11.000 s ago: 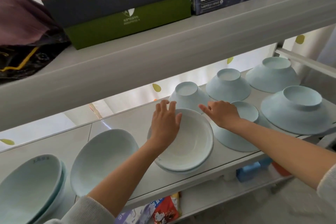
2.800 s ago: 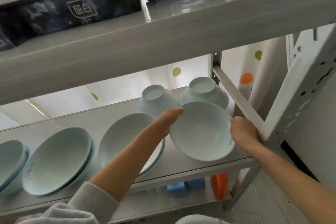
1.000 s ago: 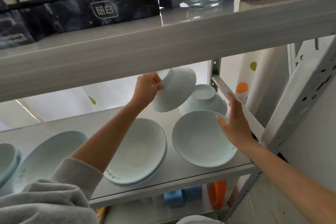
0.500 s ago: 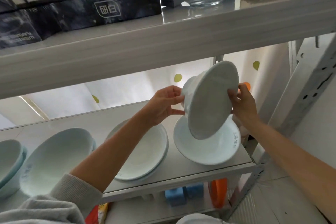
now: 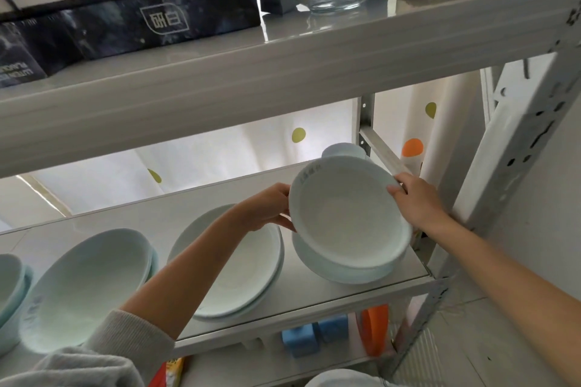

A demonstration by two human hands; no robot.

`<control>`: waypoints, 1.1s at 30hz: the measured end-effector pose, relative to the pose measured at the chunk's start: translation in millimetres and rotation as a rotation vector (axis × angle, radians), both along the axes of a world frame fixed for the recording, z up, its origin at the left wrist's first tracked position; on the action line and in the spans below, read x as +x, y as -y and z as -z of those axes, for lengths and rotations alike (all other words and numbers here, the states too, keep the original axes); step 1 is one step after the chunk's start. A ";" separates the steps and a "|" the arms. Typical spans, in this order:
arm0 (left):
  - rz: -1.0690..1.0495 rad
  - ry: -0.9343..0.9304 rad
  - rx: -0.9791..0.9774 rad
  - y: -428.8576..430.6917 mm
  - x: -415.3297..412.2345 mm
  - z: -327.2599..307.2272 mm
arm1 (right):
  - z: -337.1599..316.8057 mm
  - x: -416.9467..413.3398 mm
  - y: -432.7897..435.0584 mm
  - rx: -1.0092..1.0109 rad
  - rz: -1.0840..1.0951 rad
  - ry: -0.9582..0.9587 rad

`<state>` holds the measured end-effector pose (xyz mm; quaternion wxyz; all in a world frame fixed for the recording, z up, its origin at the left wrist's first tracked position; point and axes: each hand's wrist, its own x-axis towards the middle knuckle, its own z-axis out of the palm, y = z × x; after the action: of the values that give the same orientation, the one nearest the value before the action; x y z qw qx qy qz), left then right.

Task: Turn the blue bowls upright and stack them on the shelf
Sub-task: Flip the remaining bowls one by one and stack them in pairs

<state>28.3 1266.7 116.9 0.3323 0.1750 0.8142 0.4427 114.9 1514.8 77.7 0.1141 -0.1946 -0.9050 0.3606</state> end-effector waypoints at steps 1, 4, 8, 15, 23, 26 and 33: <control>0.012 -0.027 -0.032 0.0 -0.6 1.4 | 1.9 0.7 0.5 0.008 -0.008 0.020; 0.038 -0.069 -0.100 0.1 -1.9 5.8 | 8.2 1.9 1.2 0.025 -0.017 0.081; -0.005 -0.138 -0.131 -1.3 -4.8 12.7 | 12.5 2.8 2.4 0.070 -0.007 0.099; 0.031 -0.276 -0.294 -4.7 -11.7 12.1 | 18.6 2.0 3.7 0.178 0.003 0.074; -0.046 -0.839 -0.412 -49.6 -31.9 17.0 | 27.8 -1.4 4.6 0.185 0.033 0.084; 0.054 -0.905 -0.295 -79.0 -42.7 27.5 | 31.8 -0.2 11.5 0.184 0.043 0.115; 0.141 -0.723 -0.333 -109.5 -70.1 42.3 | 30.5 6.3 18.8 0.179 0.082 0.116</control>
<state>-41.8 1376.2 74.6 0.0780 0.3184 0.9253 0.1909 121.2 1496.1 47.2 0.0930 -0.2411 -0.9300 0.2614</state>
